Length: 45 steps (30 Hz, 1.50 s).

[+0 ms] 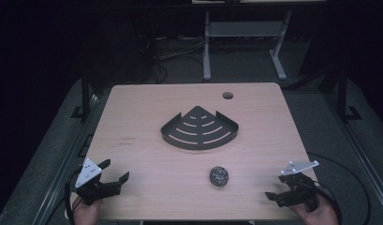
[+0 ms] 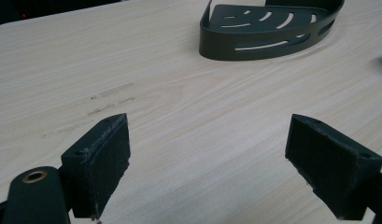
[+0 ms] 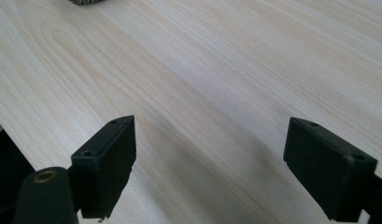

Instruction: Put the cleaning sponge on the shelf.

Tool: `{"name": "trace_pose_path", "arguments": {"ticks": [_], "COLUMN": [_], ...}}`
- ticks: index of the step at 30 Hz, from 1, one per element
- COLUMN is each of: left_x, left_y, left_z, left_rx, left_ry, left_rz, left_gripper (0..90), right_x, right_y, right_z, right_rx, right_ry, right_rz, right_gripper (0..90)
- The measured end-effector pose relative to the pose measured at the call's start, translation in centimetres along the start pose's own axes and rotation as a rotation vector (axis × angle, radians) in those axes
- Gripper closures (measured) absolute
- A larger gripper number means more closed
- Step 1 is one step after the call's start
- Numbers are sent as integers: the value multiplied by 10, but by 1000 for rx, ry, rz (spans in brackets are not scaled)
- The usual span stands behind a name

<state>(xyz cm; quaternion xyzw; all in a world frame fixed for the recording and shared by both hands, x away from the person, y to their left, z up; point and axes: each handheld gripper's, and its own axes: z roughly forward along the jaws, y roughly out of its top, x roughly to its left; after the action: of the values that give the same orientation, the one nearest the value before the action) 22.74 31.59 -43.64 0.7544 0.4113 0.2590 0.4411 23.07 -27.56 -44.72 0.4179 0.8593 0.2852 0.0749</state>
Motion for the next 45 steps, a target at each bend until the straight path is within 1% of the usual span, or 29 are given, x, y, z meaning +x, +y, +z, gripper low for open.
{"name": "trace_pose_path", "arguments": {"ticks": [1,3,6,7,10,12,13,16,18,21,23,27,33,35,37,40,43,45], "left_x": [0,-1,-1,-1,-1,-1,0,0,0,0,-1,-1,-1,-1,-1,-1,0,-1], "left_y": [0,1,0,-1,0,-1,-1,-1,-1,-1,-1,-1,-1,-1,-2,-1,-2,-2], "left_z": [0,0,-1,-1,-2,-2,-2,-2,-4,-4,-4,-3,-3,-3,-3,-3,-3,-3], "left_rx": [1,2,-3,-3,0,-2,-2,-6,-5,-6,-5,-4,-4,-3,-3,-4,-3,-4], "left_ry": [2,1,3,-1,6,3,-1,7,6,3,8,9,9,7,9,9,8,10], "left_rz": [5,10,2,0,4,6,4,-5,-1,3,1,4,0,-1,1,1,1,1], "left_gripper": [132,132,132,132,132,132,132,132,132,132,132,132,132,132,132,132,132,132], "right_x": [-1,-1,0,3,5,9,9,13,16,20,23,25,28,31,32,36,39,39], "right_y": [0,1,2,4,6,9,11,16,19,24,29,33,38,42,42,47,51,52], "right_z": [0,0,1,2,3,3,3,2,3,6,6,6,9,11,12,14,14,14], "right_rx": [-4,-4,-4,2,10,12,13,8,12,35,35,38,51,59,65,76,73,77], "right_ry": [1,4,11,21,18,24,25,27,36,33,45,49,57,67,67,71,75,75], "right_rz": [-7,-5,-14,-18,-29,-41,-49,-62,-74,-94,-110,-129,-141,-155,-158,-177,-193,-195], "right_gripper": [165,166,165,165,165,166,166,165,165,165,165,165,165,165,165,165,165,165]}}
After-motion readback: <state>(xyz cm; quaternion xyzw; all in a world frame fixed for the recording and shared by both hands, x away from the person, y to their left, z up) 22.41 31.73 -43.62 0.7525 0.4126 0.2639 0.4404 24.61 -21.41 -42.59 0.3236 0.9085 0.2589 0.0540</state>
